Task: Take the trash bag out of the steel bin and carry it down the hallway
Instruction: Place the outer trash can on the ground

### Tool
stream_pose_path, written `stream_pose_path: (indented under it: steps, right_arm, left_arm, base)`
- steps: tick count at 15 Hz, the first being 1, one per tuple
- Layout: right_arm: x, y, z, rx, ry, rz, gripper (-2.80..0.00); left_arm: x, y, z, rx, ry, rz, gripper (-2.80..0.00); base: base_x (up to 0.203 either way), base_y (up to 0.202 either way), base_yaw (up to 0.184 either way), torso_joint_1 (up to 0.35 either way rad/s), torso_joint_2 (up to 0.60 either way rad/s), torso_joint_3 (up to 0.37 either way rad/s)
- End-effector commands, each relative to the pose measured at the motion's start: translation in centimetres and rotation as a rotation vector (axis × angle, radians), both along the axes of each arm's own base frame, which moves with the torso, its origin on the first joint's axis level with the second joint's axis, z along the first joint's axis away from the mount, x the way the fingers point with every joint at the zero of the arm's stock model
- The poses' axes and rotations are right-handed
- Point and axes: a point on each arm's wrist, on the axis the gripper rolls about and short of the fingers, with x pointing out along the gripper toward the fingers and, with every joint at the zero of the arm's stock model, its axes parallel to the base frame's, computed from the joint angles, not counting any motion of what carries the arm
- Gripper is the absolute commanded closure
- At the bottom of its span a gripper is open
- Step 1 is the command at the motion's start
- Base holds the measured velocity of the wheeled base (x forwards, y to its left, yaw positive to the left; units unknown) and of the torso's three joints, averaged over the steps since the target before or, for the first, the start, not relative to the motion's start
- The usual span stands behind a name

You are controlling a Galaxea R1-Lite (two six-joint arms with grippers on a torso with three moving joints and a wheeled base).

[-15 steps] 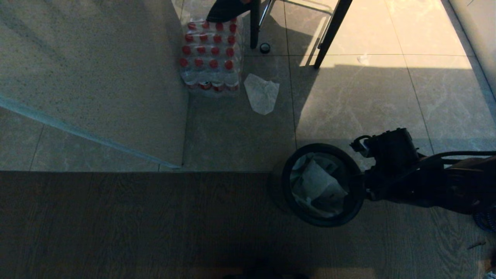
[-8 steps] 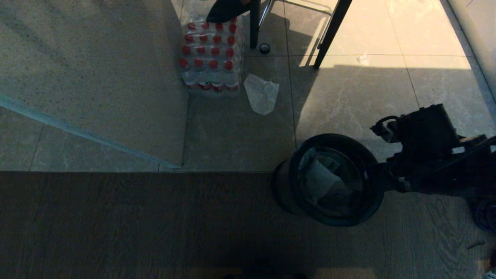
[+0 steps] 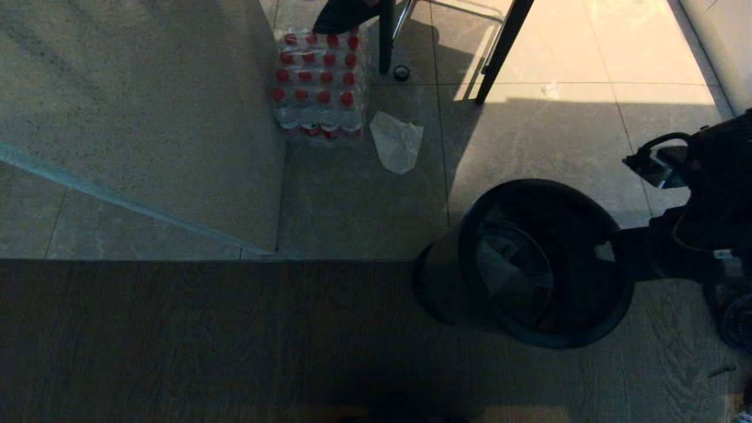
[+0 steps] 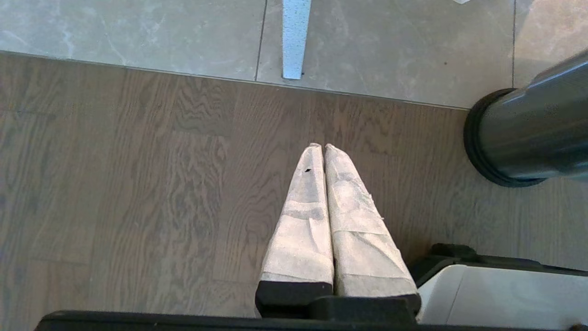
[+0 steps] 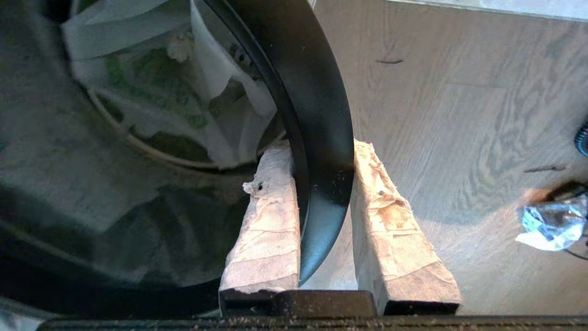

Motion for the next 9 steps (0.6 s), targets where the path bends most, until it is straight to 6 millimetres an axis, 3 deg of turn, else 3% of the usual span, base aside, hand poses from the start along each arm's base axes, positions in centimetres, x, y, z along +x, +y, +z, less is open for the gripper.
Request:
stream_pose_path:
  steps: [1,9]
  right_arm:
    - [-1.9,-0.6,2.1,0.031,-0.051,-0.002,0.00]
    - [-6.8,-2.6,4.9,0.051,-0.107,-0.024,0.00]
  left_arm:
    - [0.0,0.0,0.0,-0.001,0.000,0.000,0.00]
    - [0.0,0.0,0.0,-0.001,0.000,0.001,0.00]
  base:
    - [0.000,0.000,0.000,0.000,0.00,0.000]
    - [0.000,0.000,0.000,0.000,0.00,0.000]
